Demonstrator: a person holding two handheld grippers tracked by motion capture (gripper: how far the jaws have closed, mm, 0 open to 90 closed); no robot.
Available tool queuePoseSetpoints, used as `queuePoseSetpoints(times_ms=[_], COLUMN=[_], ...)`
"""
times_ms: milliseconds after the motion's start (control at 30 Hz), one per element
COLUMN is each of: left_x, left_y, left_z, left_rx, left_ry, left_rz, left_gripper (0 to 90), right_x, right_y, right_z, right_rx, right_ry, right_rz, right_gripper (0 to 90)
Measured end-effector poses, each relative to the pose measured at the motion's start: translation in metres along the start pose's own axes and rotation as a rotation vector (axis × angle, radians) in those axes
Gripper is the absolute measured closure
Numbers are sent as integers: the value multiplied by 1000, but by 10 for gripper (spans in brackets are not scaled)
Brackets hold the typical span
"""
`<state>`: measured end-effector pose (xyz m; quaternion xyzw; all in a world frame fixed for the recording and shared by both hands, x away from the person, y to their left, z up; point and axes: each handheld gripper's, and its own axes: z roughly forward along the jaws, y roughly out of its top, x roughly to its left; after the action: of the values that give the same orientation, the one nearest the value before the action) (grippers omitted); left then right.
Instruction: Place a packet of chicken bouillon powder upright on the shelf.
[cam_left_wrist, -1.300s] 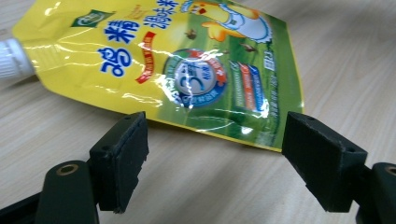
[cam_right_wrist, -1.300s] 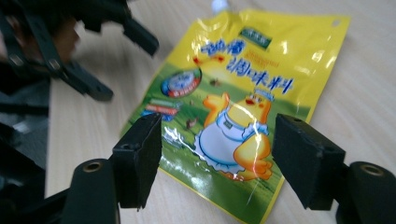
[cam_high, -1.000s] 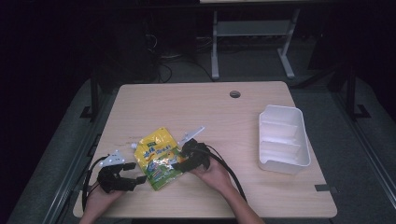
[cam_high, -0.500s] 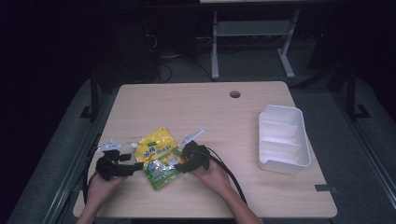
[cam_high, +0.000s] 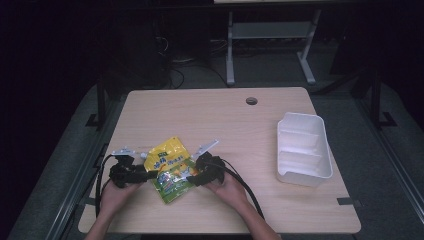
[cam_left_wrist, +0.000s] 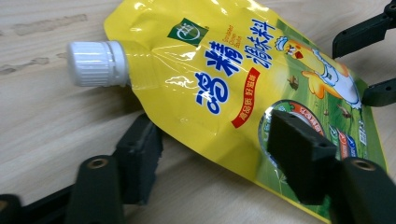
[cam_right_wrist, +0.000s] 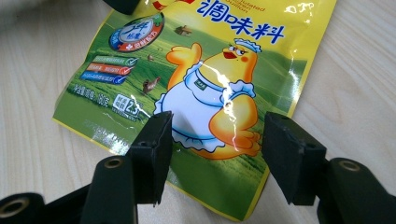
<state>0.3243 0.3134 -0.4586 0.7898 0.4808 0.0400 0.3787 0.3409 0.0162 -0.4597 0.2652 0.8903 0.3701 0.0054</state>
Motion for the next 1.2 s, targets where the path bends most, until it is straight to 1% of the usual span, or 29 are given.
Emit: queuePoseSetpoints(times_ms=[33, 100, 133, 200, 267, 300, 333, 367, 433, 467, 500, 533, 600, 733, 767, 800, 833, 867, 900, 933, 967, 1033, 1067, 1100, 1167, 1200], left_x=[1, 2, 2, 4, 4, 4, 5, 5, 5, 5, 5, 5, 4, 4, 3, 3, 3, 1, -2, -4, -7, -11, -13, -14, -16, -17], left_y=[0, 1, 1, 1, 2, 2, 2, 2, 2, 2, 2, 2, 3, 3, 3, 3, 4, 5, 6, 7, 8, 9, 9, 9, 9, 9], left_z=[1, 2, 2, 3, 4, 4, 4, 4, 4, 3, 3, 3, 2, -2, -3, -5, -7, -10, -12, -14, -15, -17, -18, -19, -21, -22], left_rx=[3, -2, -5, -11, -15, -18, -23, -26, -27, -39, -39, -44, -52, -86, -96, -108, -124, -136, -142, -143, -147, -149, -150, -150, -153, -157], left_ry=[-2, -10, -17, -45, -67, -74, -91, -103, -118, -137, -137, -140, -145, -173, -182, -196, -215, -229, -230, -231, -234, -239, -240, -241, -245, -249], left_rz=[-4, -9, -15, -30, -32, -36, -41, -44, -46, -51, -51, -47, -46, -57, -59, -61, -62, -60, -43, -24, -12, 8, 17, 26, 41, 48], left_gripper=[375, 443, 443, 505, 567, 626, 626, 679, 696, 742, 763, 763, 794, 841, 852, 870, 870, 880, 889, 894, 898, 899, 900, 900, 900, 900], right_x=[0, 0, 0, 0, 1, 1, 1, 2, 2, 3, 3, 3, 4, 6, 6, 6, 6, 5, 3, 3, 2, 2, 1, 1, -3, -3], right_y=[0, -1, -1, -2, -2, -2, -2, -3, -3, -4, -4, -4, -4, -4, -4, -3, -3, -3, -3, -2, -1, -1, -2, -2, -3, -3], right_z=[0, 0, 0, 1, 1, 1, 1, 1, 1, 1, 1, 1, 1, -1, -2, -6, -6, -9, -13, -17, -24, -27, -34, -34, -41, -41], right_rx=[-1, -6, -6, -9, -9, -10, -10, -12, -15, -20, -20, -21, -19, -16, -16, -36, -36, -56, -80, -95, -117, -127, -145, -145, -159, -159], right_ry=[0, -1, -1, -4, -7, -10, -10, -14, -16, -21, -21, -22, -28, -36, -39, -23, -23, -5, 7, 7, -1, -3, -10, -10, -11, -11], right_rz=[0, -2, -2, -6, -7, -9, -9, -12, -15, -23, -23, -24, -28, -43, -48, -40, -40, -25, -13, -13, -9, -9, -1, -1, 11, 11], right_gripper=[424, 423, 423, 419, 417, 416, 416, 416, 416, 416, 416, 416, 416, 421, 417, 411, 411, 403, 398, 390, 383, 372, 354, 354, 337, 337])
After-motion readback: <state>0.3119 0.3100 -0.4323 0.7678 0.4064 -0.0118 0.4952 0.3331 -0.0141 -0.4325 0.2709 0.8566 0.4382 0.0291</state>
